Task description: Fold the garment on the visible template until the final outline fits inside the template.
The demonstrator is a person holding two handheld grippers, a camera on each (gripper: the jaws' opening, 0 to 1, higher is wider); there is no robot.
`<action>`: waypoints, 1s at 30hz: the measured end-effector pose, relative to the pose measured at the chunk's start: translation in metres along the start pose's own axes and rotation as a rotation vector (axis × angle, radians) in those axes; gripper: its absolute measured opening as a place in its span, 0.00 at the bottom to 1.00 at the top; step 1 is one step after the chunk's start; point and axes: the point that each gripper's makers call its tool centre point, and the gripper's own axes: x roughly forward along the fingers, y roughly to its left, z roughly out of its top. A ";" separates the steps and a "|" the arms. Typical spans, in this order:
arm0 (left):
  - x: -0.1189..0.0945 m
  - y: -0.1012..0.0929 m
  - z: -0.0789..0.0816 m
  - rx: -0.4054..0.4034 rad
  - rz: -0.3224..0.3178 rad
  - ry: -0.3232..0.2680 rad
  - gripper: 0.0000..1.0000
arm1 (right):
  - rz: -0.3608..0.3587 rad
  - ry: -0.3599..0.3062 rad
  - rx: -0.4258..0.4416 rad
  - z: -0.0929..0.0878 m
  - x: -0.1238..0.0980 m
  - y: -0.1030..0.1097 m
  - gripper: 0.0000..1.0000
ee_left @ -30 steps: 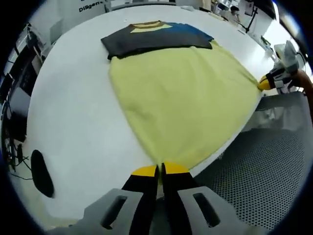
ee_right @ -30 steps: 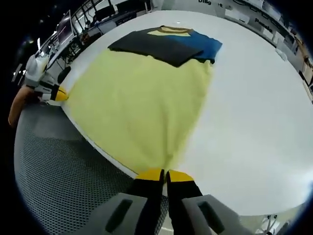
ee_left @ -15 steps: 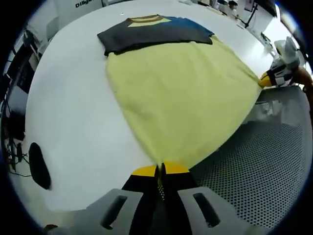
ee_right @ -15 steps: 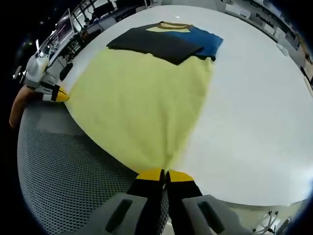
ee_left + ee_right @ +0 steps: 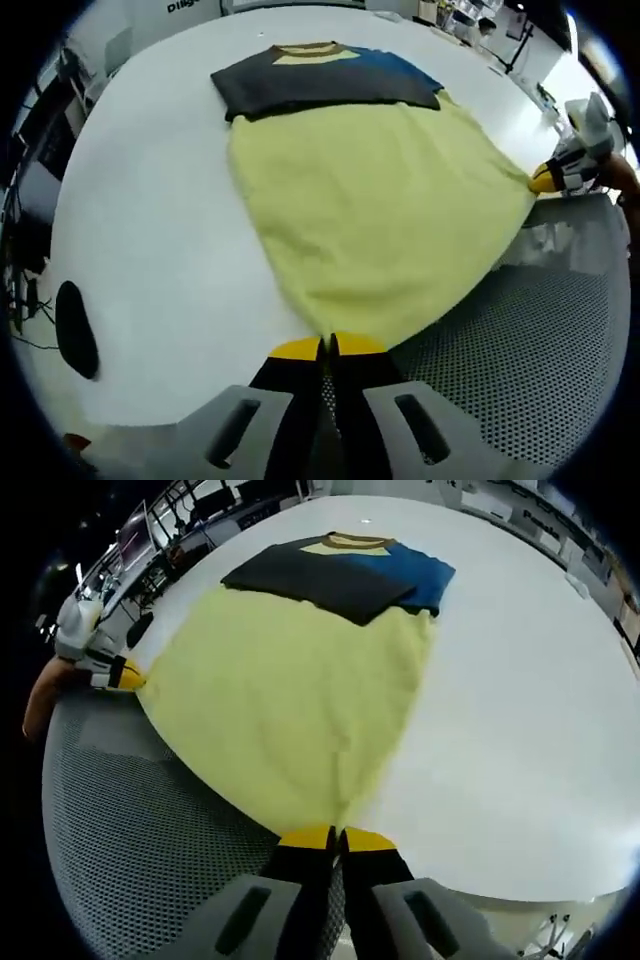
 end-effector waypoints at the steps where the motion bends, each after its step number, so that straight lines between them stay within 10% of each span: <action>1: -0.001 0.000 0.000 -0.003 -0.003 -0.002 0.03 | 0.001 -0.007 0.001 0.002 -0.001 0.000 0.00; 15: -0.032 0.008 0.053 -0.036 0.024 -0.241 0.03 | -0.028 -0.194 0.000 0.053 -0.033 -0.012 0.00; 30: -0.056 0.025 0.115 -0.011 0.057 -0.348 0.03 | -0.098 -0.363 -0.080 0.120 -0.059 -0.032 0.00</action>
